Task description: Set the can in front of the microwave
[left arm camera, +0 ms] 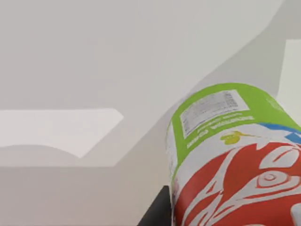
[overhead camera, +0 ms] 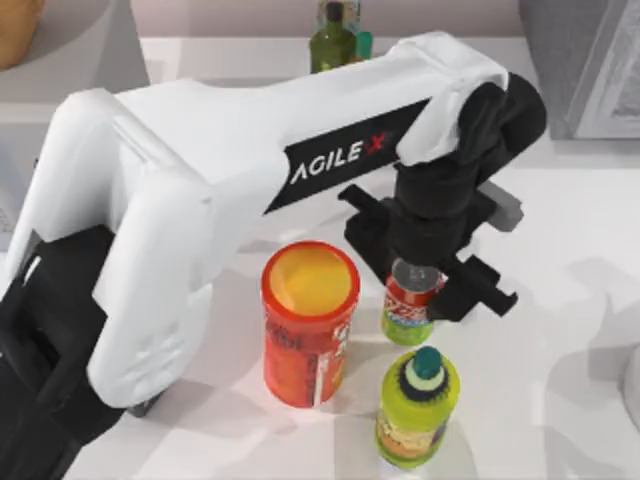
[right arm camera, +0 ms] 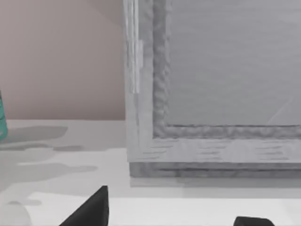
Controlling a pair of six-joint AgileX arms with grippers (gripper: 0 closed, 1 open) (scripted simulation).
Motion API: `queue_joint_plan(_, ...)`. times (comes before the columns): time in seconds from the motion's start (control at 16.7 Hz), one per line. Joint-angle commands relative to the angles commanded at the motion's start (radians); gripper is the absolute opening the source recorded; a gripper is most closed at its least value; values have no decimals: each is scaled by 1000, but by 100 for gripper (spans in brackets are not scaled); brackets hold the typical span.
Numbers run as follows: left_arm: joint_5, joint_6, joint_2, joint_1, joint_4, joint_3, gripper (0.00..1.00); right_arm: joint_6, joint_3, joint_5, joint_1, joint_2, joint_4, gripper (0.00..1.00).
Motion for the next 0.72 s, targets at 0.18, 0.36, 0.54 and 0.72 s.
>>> queue_joint_plan(0.18, 0, 0, 0, 0, 0, 0, 0, 0, 0, 0, 0, 0, 0, 100)
queue_joint_plan(0.36, 0, 2, 1, 0, -4, 3, 0, 0, 0, 0, 0, 0, 0, 100)
queue_joint_plan(0.54, 0, 7, 4, -6, -61, 64, 0, 0, 0, 0, 0, 0, 0, 100)
queue_joint_plan(0.72, 0, 2, 3, -1, -137, 141, 0, 0, 0, 0, 0, 0, 0, 100)
